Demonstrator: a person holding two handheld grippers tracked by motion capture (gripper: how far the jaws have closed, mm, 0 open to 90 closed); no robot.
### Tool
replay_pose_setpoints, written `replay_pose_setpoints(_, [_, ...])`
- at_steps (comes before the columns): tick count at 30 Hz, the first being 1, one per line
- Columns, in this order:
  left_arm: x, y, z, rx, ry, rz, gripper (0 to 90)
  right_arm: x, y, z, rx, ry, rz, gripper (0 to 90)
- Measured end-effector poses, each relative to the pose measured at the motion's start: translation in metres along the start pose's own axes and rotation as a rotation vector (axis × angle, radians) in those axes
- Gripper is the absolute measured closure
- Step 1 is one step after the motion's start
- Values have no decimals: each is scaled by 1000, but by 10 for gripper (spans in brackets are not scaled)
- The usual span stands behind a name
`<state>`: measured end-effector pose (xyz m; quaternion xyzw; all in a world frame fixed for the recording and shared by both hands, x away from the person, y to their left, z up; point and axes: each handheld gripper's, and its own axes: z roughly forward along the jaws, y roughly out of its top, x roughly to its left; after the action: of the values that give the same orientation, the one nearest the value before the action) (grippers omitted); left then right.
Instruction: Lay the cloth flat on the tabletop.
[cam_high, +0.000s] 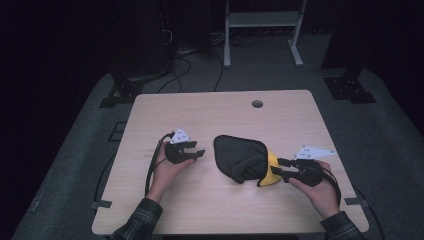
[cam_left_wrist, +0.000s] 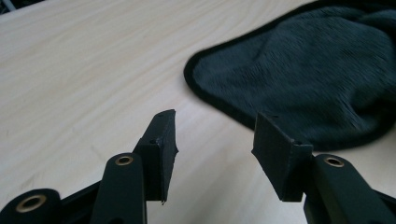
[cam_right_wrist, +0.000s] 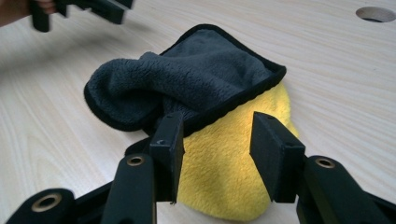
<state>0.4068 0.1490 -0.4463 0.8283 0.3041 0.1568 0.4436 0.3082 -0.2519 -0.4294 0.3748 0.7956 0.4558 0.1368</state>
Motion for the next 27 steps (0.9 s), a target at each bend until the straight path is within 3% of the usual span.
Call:
replay_pose_setpoints(10, [16, 26, 51, 7, -27, -28, 465, 8, -12, -3, 26, 14, -18, 524])
replay_pose_setpoints(16, [25, 28, 79, 51, -21, -32, 481, 8, -13, -2, 30, 19, -23, 518])
replay_pose_setpoints(20, [25, 25, 89, 78, -25, -28, 497, 9, -13, -2, 32, 18, -33, 517])
replay_pose_setpoints(25, [22, 23, 94, 99, -46, -31, 588, 9, -13, -2, 29, 17, -34, 517])
replay_pose_setpoints(27, [19, 24, 93, 112, -47, -28, 725, 10, -13, -2, 29, 15, -35, 518])
